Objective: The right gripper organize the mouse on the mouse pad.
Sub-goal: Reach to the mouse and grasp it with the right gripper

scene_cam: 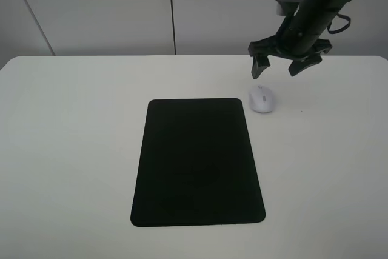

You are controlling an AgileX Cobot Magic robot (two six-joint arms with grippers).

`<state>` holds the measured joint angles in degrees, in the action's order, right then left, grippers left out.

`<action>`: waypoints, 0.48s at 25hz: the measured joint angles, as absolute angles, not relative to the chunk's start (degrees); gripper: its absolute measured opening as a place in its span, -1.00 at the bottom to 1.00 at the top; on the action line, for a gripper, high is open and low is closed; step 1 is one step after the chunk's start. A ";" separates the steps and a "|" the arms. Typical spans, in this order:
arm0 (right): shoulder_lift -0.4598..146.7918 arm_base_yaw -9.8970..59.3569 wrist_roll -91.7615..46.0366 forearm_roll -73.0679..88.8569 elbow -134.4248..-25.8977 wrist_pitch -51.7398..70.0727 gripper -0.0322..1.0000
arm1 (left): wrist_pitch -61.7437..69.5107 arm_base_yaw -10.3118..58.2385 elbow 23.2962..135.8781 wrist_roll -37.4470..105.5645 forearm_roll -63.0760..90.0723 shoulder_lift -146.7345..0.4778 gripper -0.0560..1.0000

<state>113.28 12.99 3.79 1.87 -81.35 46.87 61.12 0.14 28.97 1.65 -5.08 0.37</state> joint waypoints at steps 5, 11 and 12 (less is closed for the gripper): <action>120.16 12.99 5.91 0.00 -87.32 48.68 0.66 | 61.12 0.14 28.97 1.65 -5.08 0.37 0.60; 124.18 13.75 8.13 -0.35 -88.04 46.15 0.66 | 61.12 0.14 28.97 1.65 -5.08 0.37 0.60; 124.63 13.75 8.53 -0.51 -88.04 45.69 0.66 | 61.12 0.14 28.97 1.65 -5.08 0.37 0.60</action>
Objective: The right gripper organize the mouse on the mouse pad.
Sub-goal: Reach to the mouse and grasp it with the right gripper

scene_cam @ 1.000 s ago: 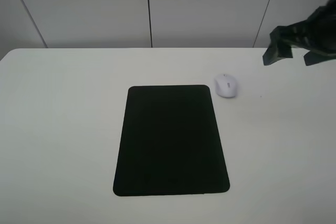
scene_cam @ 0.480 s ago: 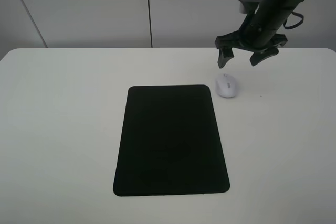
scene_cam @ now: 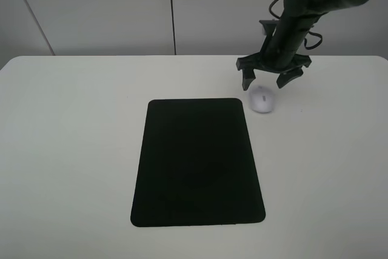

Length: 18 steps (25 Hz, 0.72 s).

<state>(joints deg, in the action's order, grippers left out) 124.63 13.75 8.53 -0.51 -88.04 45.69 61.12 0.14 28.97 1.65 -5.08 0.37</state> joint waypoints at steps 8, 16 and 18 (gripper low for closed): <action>127.64 13.75 9.31 -1.69 -88.15 43.49 0.66 | 61.12 0.14 28.97 1.65 -5.08 0.37 0.60; 129.28 13.75 13.12 -5.83 -88.22 41.94 0.66 | 61.12 0.14 28.97 1.65 -5.08 0.37 0.60; 129.35 13.75 14.28 -6.65 -88.22 41.94 0.66 | 61.12 0.14 28.97 1.65 -5.08 0.37 0.60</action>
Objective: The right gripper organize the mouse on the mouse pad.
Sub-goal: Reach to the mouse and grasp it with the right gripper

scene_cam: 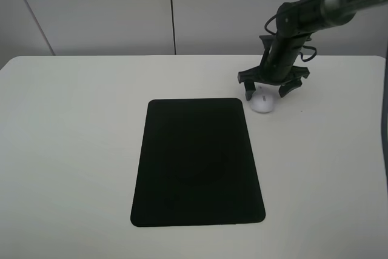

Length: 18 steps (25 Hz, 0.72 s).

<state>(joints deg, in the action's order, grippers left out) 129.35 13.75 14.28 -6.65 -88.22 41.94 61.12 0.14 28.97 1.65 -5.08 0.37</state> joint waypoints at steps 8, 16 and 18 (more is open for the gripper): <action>129.78 13.80 15.10 -6.87 -88.27 41.57 0.66 | 61.12 0.14 28.97 1.65 -5.08 0.37 0.60; 130.90 14.31 15.12 -6.54 -88.75 41.65 0.66 | 61.12 0.14 28.97 1.65 -5.08 0.37 0.60; 130.90 14.31 15.12 -6.54 -88.75 41.70 0.63 | 61.12 0.14 28.97 1.65 -5.08 0.37 0.60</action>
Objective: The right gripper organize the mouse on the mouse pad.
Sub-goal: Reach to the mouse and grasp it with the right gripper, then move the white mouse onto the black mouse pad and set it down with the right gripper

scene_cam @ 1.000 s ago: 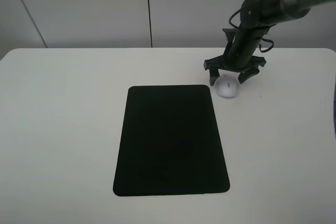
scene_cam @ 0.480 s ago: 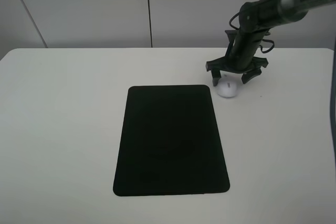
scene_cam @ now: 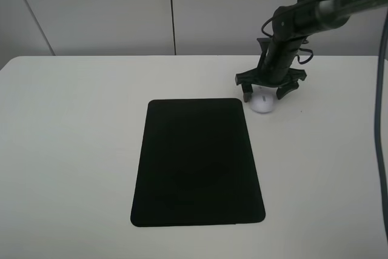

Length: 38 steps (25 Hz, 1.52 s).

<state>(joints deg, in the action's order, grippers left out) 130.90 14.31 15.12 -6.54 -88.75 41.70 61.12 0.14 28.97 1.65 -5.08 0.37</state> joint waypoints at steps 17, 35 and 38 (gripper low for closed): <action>130.96 14.31 15.49 -6.86 -88.89 42.62 0.23 | 61.12 0.14 28.97 1.65 -5.08 0.37 0.60; 128.29 14.31 16.20 -7.09 -88.73 44.97 0.23 | 61.12 0.14 28.97 1.65 -5.08 0.37 0.60; 125.89 15.05 16.52 -7.83 -88.73 46.82 0.23 | 61.12 0.14 28.97 1.65 -5.08 0.37 0.60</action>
